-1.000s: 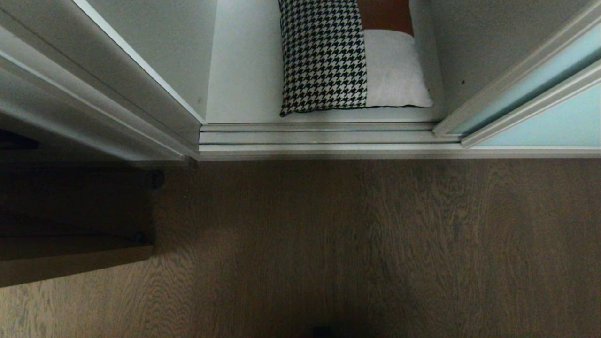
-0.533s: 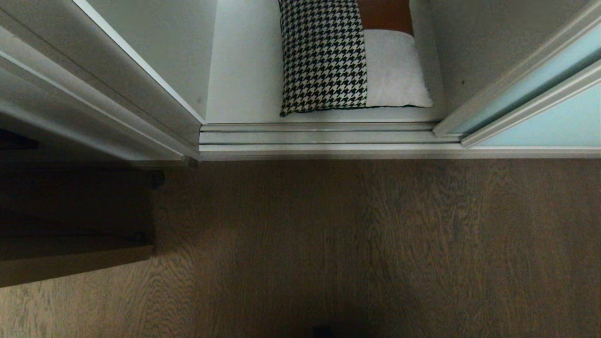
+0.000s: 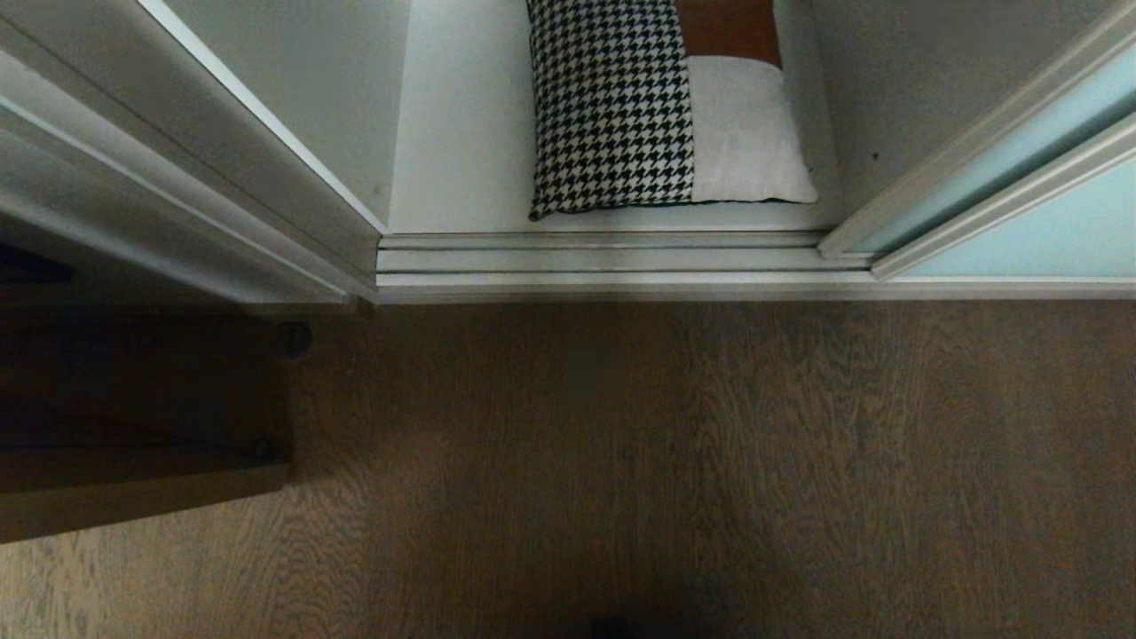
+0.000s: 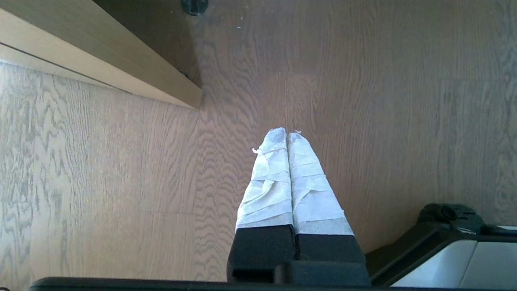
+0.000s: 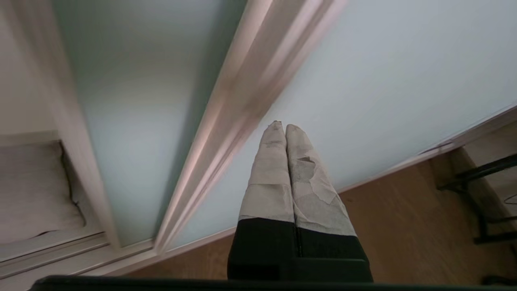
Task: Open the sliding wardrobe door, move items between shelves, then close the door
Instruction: Close the door
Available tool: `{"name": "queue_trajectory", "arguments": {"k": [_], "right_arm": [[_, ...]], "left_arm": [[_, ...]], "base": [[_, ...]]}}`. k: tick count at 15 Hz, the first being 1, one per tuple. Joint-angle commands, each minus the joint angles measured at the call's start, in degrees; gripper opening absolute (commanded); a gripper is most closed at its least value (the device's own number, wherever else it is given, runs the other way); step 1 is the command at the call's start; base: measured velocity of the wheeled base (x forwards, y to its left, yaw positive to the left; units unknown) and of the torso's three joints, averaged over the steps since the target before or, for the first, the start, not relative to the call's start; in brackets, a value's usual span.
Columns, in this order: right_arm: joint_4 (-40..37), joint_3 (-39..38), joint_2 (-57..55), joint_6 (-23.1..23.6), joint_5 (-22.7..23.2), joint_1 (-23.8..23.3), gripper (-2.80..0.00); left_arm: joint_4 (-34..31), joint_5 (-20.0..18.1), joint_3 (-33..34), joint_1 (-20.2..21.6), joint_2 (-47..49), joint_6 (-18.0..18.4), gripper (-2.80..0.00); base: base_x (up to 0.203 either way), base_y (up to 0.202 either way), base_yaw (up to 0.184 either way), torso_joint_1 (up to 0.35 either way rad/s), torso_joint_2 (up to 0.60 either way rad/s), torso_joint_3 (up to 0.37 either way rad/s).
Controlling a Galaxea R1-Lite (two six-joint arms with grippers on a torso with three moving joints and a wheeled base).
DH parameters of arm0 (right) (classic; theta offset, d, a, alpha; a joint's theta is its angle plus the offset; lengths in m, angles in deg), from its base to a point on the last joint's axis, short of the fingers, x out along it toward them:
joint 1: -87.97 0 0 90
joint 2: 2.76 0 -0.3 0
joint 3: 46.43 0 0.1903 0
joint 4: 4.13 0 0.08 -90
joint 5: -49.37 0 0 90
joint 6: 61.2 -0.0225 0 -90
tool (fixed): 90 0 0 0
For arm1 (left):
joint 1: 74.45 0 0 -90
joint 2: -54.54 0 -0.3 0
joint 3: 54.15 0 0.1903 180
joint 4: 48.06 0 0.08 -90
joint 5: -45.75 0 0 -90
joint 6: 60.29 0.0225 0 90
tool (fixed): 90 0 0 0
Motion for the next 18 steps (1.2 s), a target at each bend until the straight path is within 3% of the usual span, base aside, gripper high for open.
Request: {"name": "queue_trajectory", "arguments": {"k": [1, 5, 12, 14, 16, 18], "right_arm": [[-0.2, 0.3, 2.4, 1.1, -0.3, 0.2, -2.8], [0.1, 1.0, 3.1, 2.0, -4.8, -1.4, -2.8], [-1.5, 3.3, 1.1, 3.1, -4.8, -4.8, -2.8], [-1.8, 4.8, 0.3, 3.5, -2.2, -8.4, -2.8], [-1.8, 5.5, -0.1, 3.6, 4.3, -13.1, -2.8], [-1.6, 5.7, -0.5, 3.3, 8.0, -16.9, -2.8]], "left_arm": [[0.0, 0.0, 0.0, 0.0, 0.1, 0.0, -2.8], [0.0, 0.0, 0.0, 0.0, 0.1, 0.0, -2.8], [0.0, 0.0, 0.0, 0.0, 0.1, 0.0, -2.8], [0.0, 0.0, 0.0, 0.0, 0.1, 0.0, -2.8], [0.0, 0.0, 0.0, 0.0, 0.1, 0.0, -2.8], [0.0, 0.0, 0.0, 0.0, 0.1, 0.0, -2.8]], "base": [[0.0, 0.0, 0.0, 0.0, 0.0, 0.0], [0.0, 0.0, 0.0, 0.0, 0.0, 0.0], [0.0, 0.0, 0.0, 0.0, 0.0, 0.0], [0.0, 0.0, 0.0, 0.0, 0.0, 0.0], [0.0, 0.0, 0.0, 0.0, 0.0, 0.0], [0.0, 0.0, 0.0, 0.0, 0.0, 0.0]]}}
